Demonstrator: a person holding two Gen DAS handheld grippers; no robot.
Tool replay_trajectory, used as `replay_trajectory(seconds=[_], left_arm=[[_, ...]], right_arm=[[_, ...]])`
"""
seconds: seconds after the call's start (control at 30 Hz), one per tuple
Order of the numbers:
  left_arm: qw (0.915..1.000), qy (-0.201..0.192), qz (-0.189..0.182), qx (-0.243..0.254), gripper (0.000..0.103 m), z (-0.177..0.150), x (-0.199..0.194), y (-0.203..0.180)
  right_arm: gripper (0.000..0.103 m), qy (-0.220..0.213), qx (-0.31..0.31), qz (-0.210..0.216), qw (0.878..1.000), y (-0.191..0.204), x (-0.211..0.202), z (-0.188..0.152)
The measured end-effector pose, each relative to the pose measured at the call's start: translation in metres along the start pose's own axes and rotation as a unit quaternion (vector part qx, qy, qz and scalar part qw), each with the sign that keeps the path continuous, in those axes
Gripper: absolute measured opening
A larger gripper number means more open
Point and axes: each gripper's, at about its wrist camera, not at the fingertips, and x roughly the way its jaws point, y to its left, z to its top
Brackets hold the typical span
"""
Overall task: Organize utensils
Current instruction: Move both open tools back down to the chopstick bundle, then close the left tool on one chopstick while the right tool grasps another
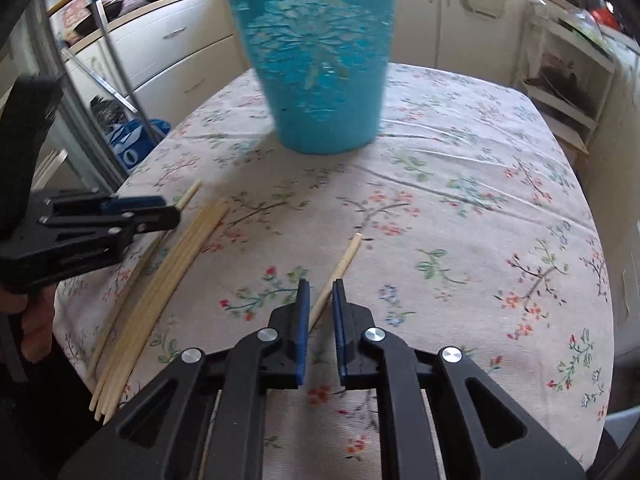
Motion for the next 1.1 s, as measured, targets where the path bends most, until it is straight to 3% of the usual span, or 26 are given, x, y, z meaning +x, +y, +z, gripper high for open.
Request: replay_trajectory(seconds=[0.1,0.13,0.23,0.43,0.6,0.7,1.1], left_arm=[[0.9999,-0.001,-0.012,-0.005,0.007,0.000,0.002,-0.001],[0.9998,-0.002,-0.020,-0.008,0.006,0.000,0.002,0.000],[0.9996,0.003,-0.027,-0.006,0.005,-0.002,0.001,-0.002],[0.9997,0.011,-0.021,-0.010,0.006,-0.001,0.002,0.000],[0.9998,0.004,0.006,0.019,0.006,0.000,0.003,-0.009],[0.9998,0.004,0.001,0.019,0.005,-0.003,-0.001,-0.011],[0.9995,-0.006,0.012,0.029,0.005,-0.012,-0.005,-0.014]], right_arm=[[0.012,0.003,-0.005,-0.002,1.000,0.005,0.003,0.003],[0.012,0.006,-0.017,0.000,1.000,0.010,0.004,0.003],[0.009,0.013,-0.043,0.003,0.999,0.020,0.005,0.003],[0.010,0.027,-0.025,-0.004,0.999,0.014,0.007,0.008],[0.010,0.029,-0.043,-0.027,0.998,0.023,0.008,0.008],[0.006,0.033,-0.035,-0.017,0.999,0.021,0.004,0.007],[0.006,0.029,-0.024,-0.026,0.999,0.018,0.002,0.002]])
